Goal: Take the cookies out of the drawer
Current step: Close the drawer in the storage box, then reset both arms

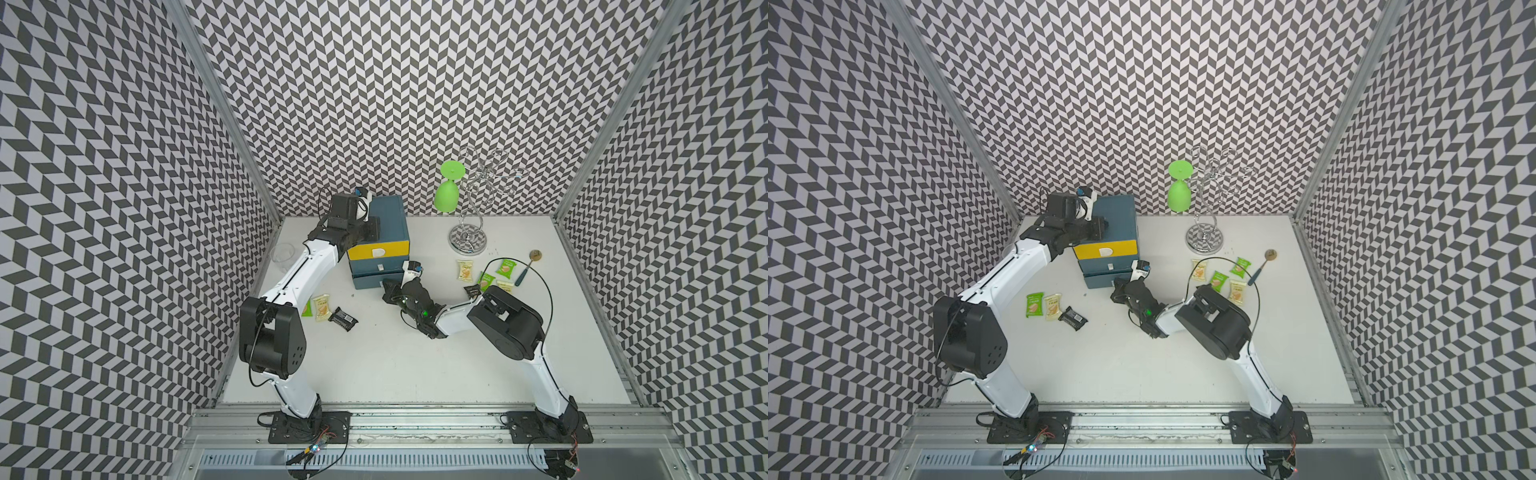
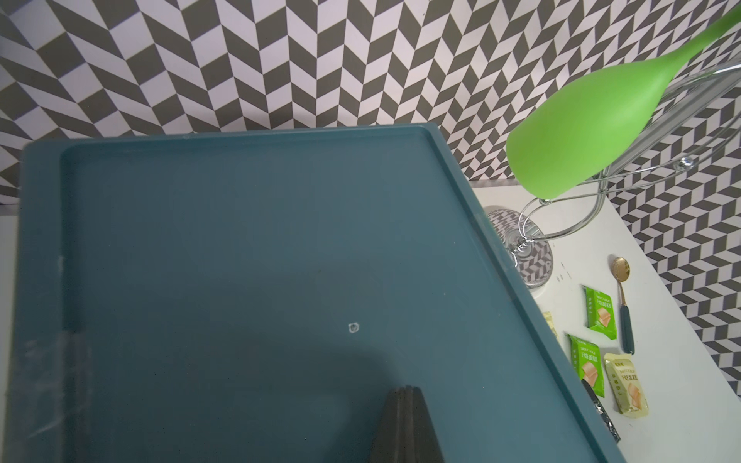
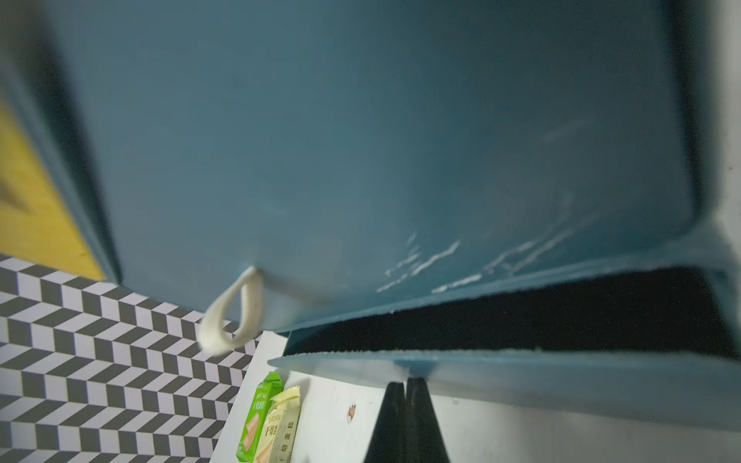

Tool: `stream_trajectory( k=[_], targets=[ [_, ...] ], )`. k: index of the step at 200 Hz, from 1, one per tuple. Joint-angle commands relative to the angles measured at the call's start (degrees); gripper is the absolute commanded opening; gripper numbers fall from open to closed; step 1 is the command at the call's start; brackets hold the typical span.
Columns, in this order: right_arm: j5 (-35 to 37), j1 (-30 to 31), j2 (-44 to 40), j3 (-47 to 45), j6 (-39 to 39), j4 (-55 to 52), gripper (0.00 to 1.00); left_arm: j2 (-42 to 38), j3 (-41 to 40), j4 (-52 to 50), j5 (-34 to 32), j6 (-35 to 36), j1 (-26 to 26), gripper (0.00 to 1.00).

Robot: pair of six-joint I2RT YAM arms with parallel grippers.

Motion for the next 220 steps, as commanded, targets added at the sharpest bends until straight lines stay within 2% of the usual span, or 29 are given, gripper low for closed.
stream_trajectory(
  k=[1, 76, 145, 152, 165, 174, 190, 220],
  targets=[
    [-0.9, -0.6, 2.3, 2.2, 1.8, 0.2, 0.00, 3.3, -3.8, -9.7, 1.2, 0.9, 0.0, 0.00],
    [-0.1, -1.8, 3.1, 5.3, 1.7, -0.7, 0.00, 2.5, -6.0, -8.2, 2.0, 1.1, 0.0, 0.00],
    [-1.2, -2.1, 1.3, 1.4, 1.4, 1.4, 0.00, 1.1, -7.2, -5.9, 3.1, -0.1, 0.0, 0.00],
    [-1.6, -2.1, 0.8, 0.8, 1.1, 2.1, 0.00, 0.4, -7.1, -5.5, 3.4, -0.3, 0.0, 0.07],
    [-3.2, -2.2, -0.9, -0.8, 1.1, 3.3, 0.06, -0.8, -6.8, -4.6, 4.2, -0.7, 0.0, 0.36],
    [-4.3, -2.3, -2.6, -2.7, 0.8, 5.5, 0.12, -1.8, -6.4, -4.4, 4.8, -0.6, 0.0, 0.49],
    [-6.8, -2.2, -6.6, -5.8, -0.2, 6.8, 0.29, -3.2, -4.9, -4.8, 4.9, -0.5, 0.0, 0.59],
    [-10.4, -0.7, -16.3, -12.5, -5.0, 4.4, 0.60, -7.4, -1.6, -4.3, 6.3, -1.2, 0.1, 0.69]
  ],
)
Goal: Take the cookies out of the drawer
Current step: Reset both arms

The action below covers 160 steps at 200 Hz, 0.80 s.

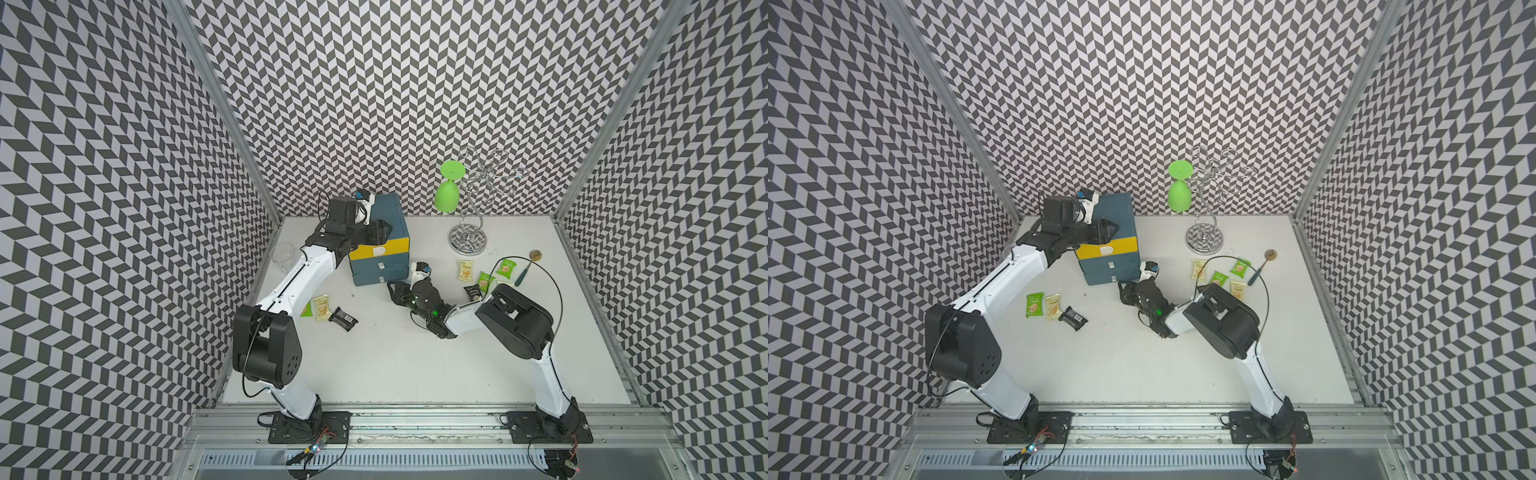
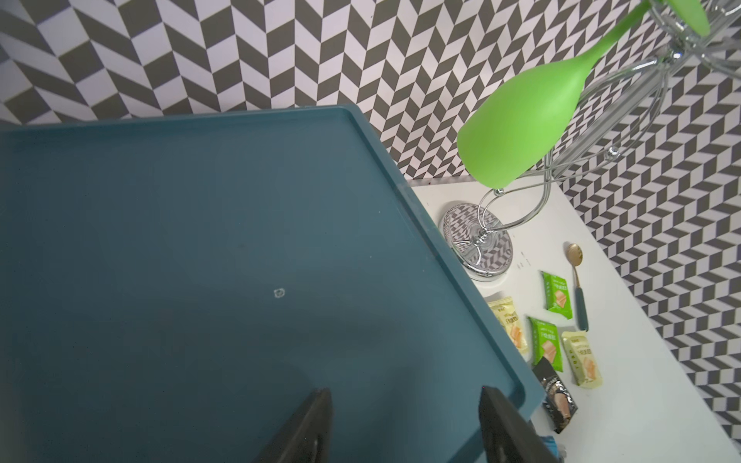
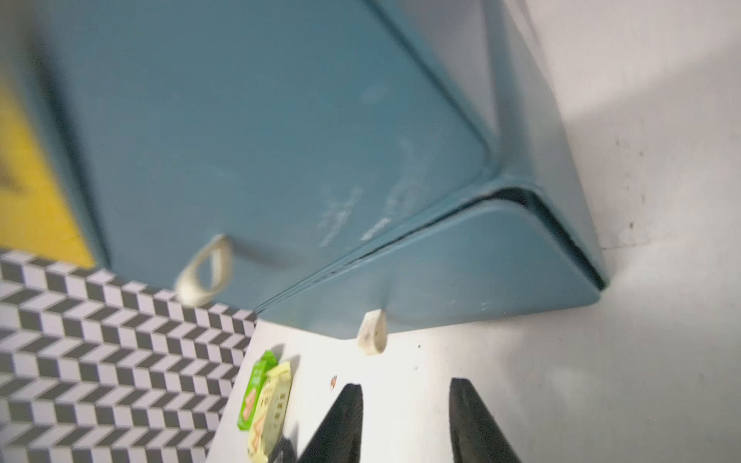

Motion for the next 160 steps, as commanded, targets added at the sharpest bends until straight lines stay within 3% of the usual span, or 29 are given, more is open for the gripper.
stream_trajectory(
  k=[1, 42, 56, 75, 111, 134, 160],
  targets=[
    [-4.0, 1.4, -9.5, -4.2, -4.8, 3.7, 0.61, -3.0, 2.2, -6.1, 1.7, -0.8, 0.2, 0.70],
    [-2.0, 2.6, -31.0, -20.1, -14.4, -1.5, 0.80, -13.3, 5.1, -2.5, 2.4, -2.5, 0.6, 0.89],
    [2.6, 2.6, -39.4, -23.2, -18.5, -8.4, 0.85, -19.2, 0.9, 2.2, 1.1, -3.9, 0.9, 0.99],
    [12.3, 1.9, -50.4, -24.3, -24.8, -19.4, 0.93, -27.2, -7.5, 9.3, -2.1, -5.4, 1.1, 1.00],
    [28.8, -3.4, -64.2, -28.4, -36.6, -19.8, 1.00, -37.7, -24.7, 17.2, -20.1, -8.6, 1.4, 1.00],
    [30.7, -12.3, -67.5, -30.1, -38.9, -17.9, 1.00, -40.0, -35.8, 25.0, -32.0, -6.4, 2.0, 1.00],
    [32.9, -22.6, -65.6, -32.0, -41.1, -13.5, 1.00, -41.1, -48.6, 37.8, -42.7, -1.5, 2.6, 1.00]
  ],
)
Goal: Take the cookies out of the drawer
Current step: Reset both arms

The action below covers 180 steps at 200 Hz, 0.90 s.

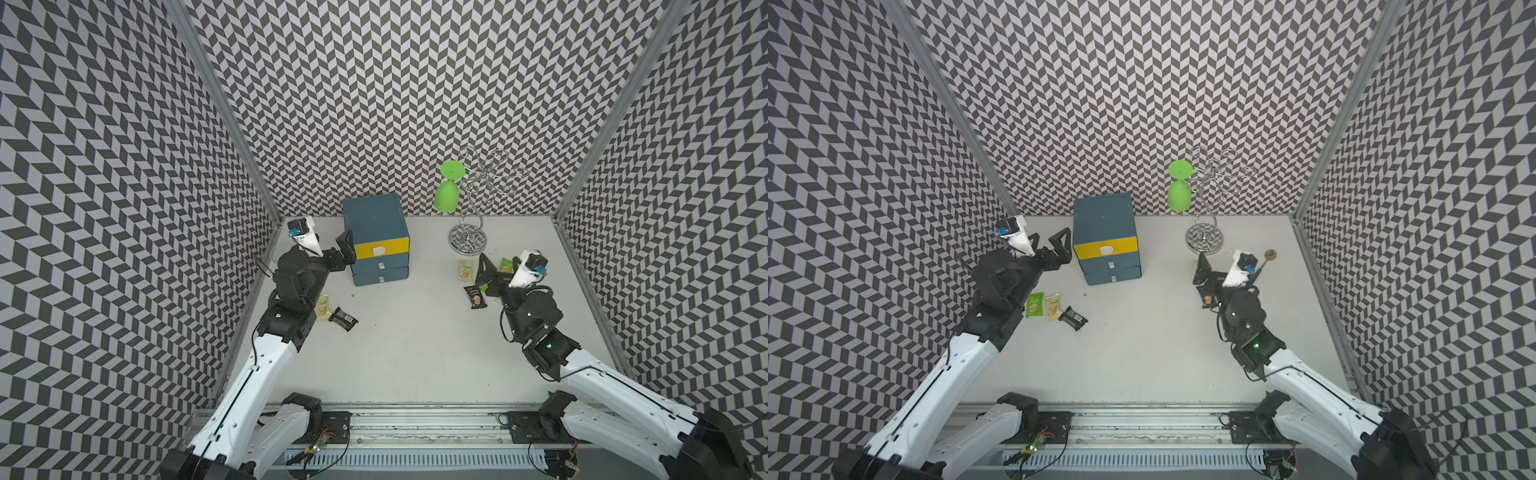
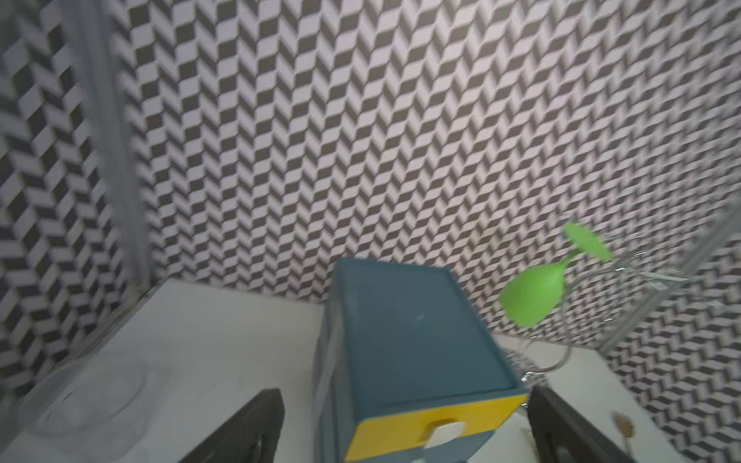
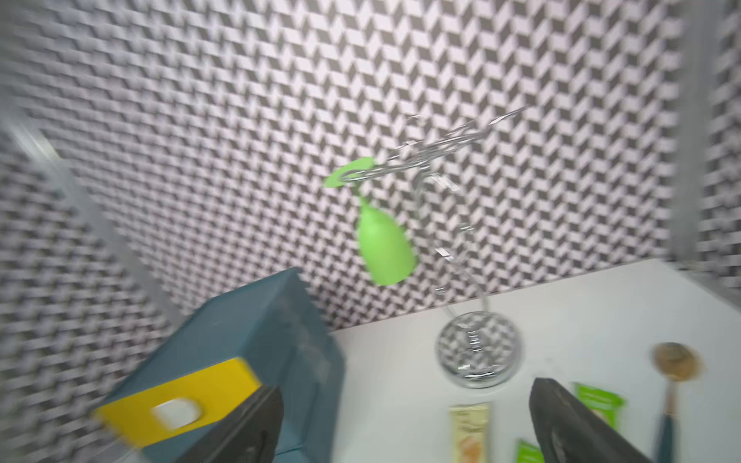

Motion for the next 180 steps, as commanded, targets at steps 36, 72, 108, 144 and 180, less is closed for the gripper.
stream_trajectory(
  k=[36, 72, 108, 144, 180],
  targets=[
    [-3.0, -17.3, 6.9, -4.0, -10.5, 7.6, 1.00, 0.2, -19.0, 27.4, -17.8, 10.9, 2.8, 1.00],
    [-10.6, -23.4, 15.1, -8.0, -9.3, 17.2, 1.00, 10.5, -26.8, 42.4, -16.2, 15.6, 4.8, 1.00],
    [-10.6, -23.6, 22.9, -13.4, -13.4, 33.7, 1.00, 22.6, -30.5, 57.8, -13.0, 15.8, 6.3, 1.00],
    [-11.3, -24.1, 36.7, -19.4, -14.6, 57.1, 1.00, 31.9, -31.1, 69.9, -7.0, 19.1, 7.3, 1.00],
    [-15.3, -26.6, 34.0, -14.1, -11.8, 43.1, 1.00, 32.6, -29.7, 64.8, -3.4, 14.1, 11.2, 1.00]
  ],
)
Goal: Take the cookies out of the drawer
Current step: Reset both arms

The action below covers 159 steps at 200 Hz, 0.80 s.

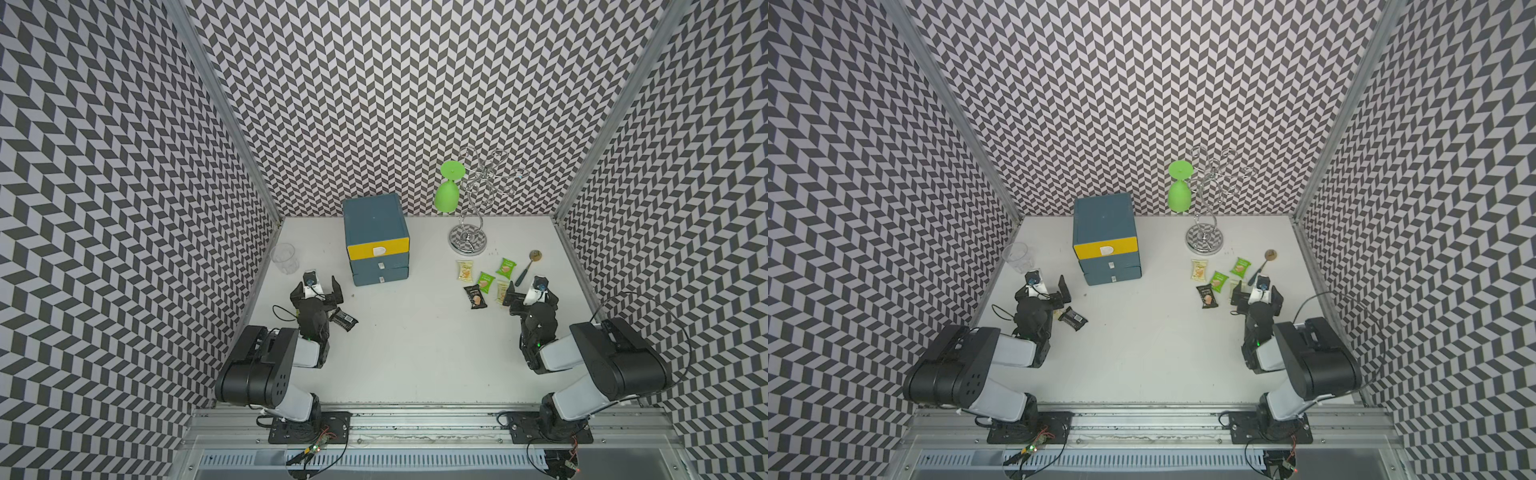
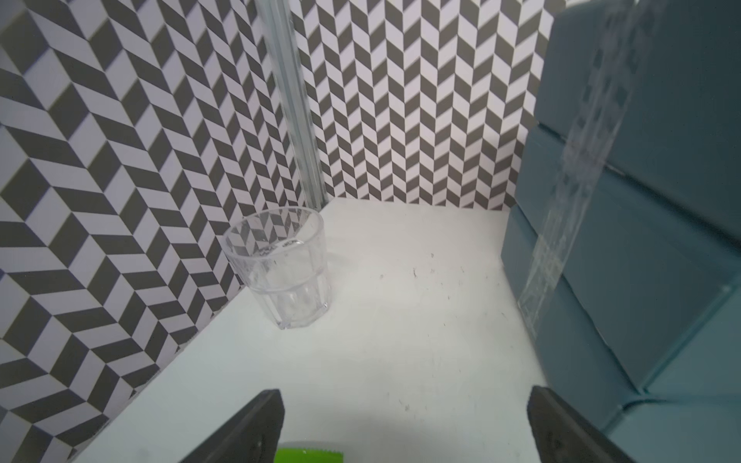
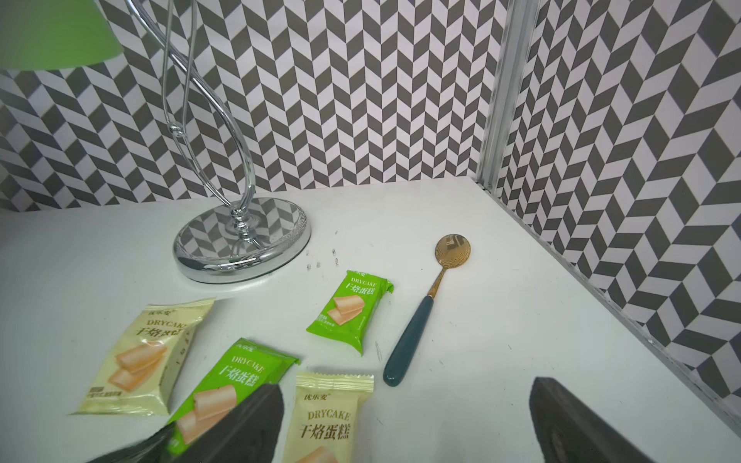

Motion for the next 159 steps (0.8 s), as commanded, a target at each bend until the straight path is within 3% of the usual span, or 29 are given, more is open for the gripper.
stream_trajectory(
  k=[1, 13, 25, 39, 51, 159],
  targets=[
    [-3.8, -2.2, -1.9, 3.5, 1.4, 2.5, 1.00, -1.2, 1.2, 0.2, 3.8, -2.0, 1.4, 1.00],
    [-3.7, -2.3, -1.3, 3.0, 1.6, 4.8, 1.00, 1.1, -0.3, 7.4, 3.5, -0.7, 1.4, 1.00],
    [-3.7, -2.3, -0.9, 2.5, 1.3, 6.3, 1.00, -1.2, 1.0, 0.8, 3.8, -1.9, 1.4, 1.00],
    [-3.8, -2.3, -0.6, 2.2, 1.2, 7.5, 1.00, 0.5, -0.1, 5.9, 3.5, -0.8, 1.3, 1.00],
    [-3.9, -2.3, -0.5, 2.2, 1.1, 8.4, 1.00, -1.0, 0.9, 1.7, 3.6, -1.6, 1.4, 1.00],
    [-3.8, -2.3, 0.2, 2.2, 0.9, 9.5, 0.99, -0.5, 0.6, 2.9, 3.3, -1.1, 1.1, 1.00]
  ],
)
